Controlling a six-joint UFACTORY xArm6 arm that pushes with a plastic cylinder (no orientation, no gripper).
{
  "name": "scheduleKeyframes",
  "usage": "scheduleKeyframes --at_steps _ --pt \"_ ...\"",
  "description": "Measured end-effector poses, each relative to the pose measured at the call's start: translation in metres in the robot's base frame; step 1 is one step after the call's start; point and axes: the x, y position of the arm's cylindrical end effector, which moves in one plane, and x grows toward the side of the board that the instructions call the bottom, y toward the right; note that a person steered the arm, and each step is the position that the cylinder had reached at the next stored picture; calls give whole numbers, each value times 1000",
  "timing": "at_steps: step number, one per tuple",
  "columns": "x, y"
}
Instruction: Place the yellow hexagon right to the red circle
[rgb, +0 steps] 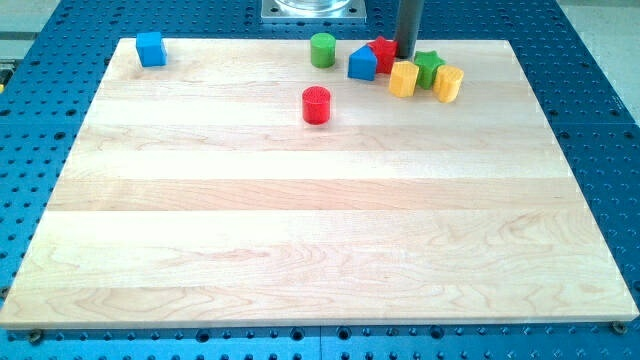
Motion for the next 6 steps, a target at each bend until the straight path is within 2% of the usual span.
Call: scheduleKeyframes --at_steps 1,2,3,4,5,6 --pt "41 -6" --pt "48 -9" --pt "-1 -11" --pt "-8 25" --pt "91 33" --pt "139 16"
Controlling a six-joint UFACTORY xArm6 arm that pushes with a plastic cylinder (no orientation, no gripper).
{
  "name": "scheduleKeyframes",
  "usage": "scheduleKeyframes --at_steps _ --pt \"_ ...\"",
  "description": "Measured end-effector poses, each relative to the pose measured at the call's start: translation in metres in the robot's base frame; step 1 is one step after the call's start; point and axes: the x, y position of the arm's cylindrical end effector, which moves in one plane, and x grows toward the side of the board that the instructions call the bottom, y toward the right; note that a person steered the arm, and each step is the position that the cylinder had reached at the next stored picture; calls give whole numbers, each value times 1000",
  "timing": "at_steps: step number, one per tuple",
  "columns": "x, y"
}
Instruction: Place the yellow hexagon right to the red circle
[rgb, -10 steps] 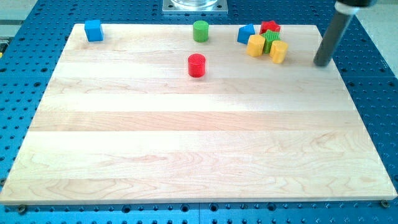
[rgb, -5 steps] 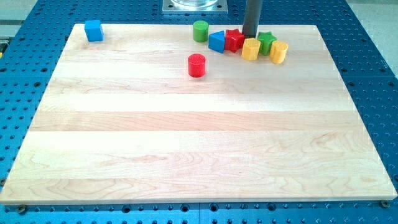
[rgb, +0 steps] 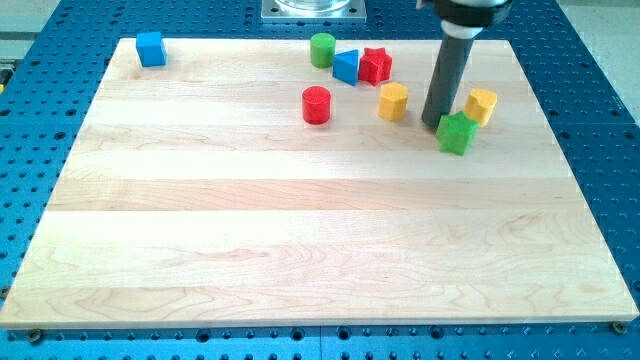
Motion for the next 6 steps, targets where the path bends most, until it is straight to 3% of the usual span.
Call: scheduleKeyframes --at_steps 1,2,3,4,5,6 --pt "-44 6" --pt "-53 66" --pt "0 78" --pt "-3 37" --pt "-44 14" --pt "-45 -47"
